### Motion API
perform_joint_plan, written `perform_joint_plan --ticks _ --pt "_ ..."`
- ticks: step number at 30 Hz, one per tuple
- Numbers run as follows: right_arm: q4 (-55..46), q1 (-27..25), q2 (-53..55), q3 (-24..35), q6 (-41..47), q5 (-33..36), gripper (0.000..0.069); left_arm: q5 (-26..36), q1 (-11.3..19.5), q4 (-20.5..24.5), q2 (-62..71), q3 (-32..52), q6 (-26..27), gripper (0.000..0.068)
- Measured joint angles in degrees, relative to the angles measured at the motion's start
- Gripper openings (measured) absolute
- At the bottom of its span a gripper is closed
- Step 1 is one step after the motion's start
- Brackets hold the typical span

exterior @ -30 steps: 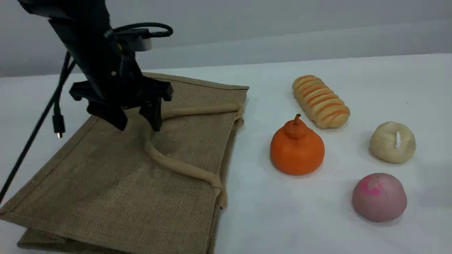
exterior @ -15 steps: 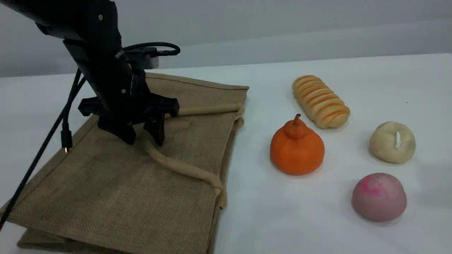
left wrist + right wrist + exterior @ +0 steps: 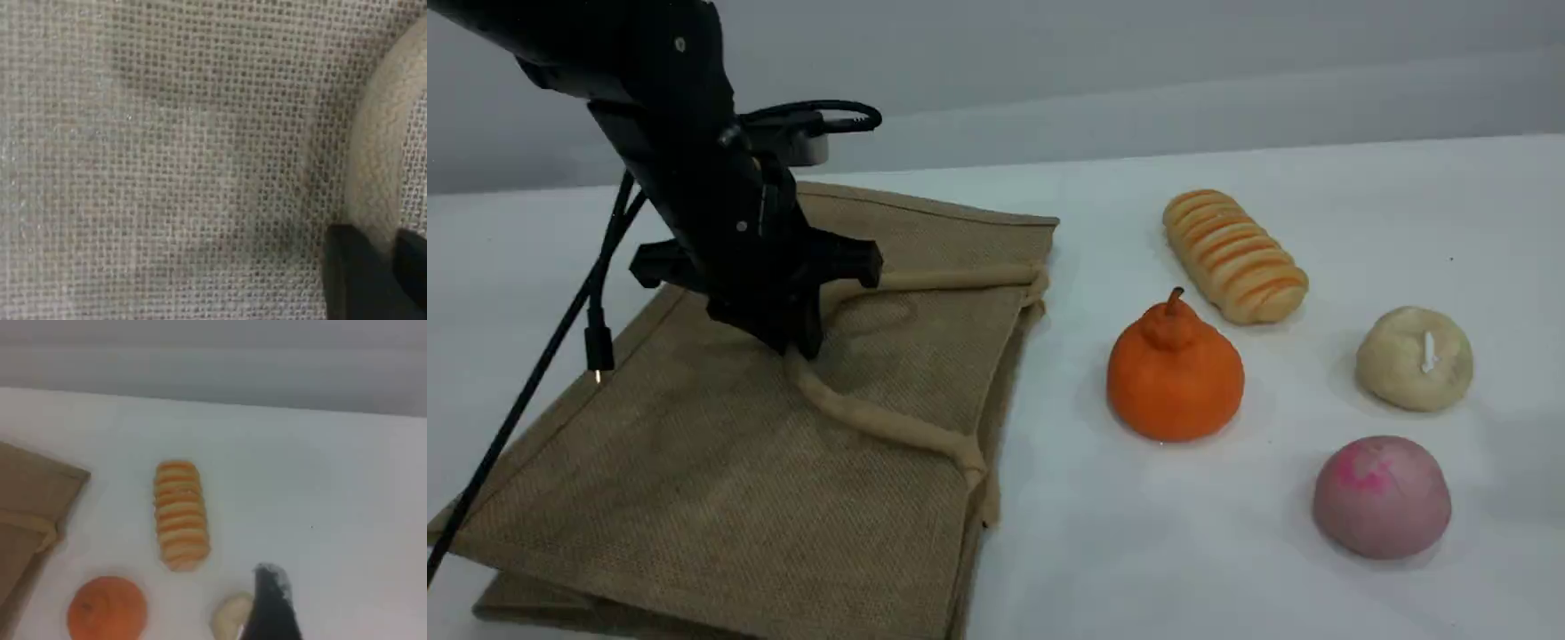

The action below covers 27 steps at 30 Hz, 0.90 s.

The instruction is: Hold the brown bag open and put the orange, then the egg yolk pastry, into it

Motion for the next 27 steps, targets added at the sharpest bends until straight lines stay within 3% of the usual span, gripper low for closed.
perform_joint_plan --ticks 5,9,19,27 --pt "0.0 0.0 0.0 0.0 0.0 0.0 0.0457 0.4 0.0 -0.1 -0.1 -0.3 0.5 0.0095" --pt "0.0 0.0 0.0 0.0 0.0 0.3 0.0457 5.2 0.1 0.1 -1.8 -3.9 5.8 0.0095" --pt "0.0 0.0 0.0 0.0 -1.3 0.7 0.0457 25.4 0.1 0.0 -6.9 -23.2 24.7 0.0095" --pt "2.9 0.0 2.6 0.0 -5.3 0.7 0.0457 41.3 0.1 -0.3 -6.9 -35.8 35.9 0.0095"
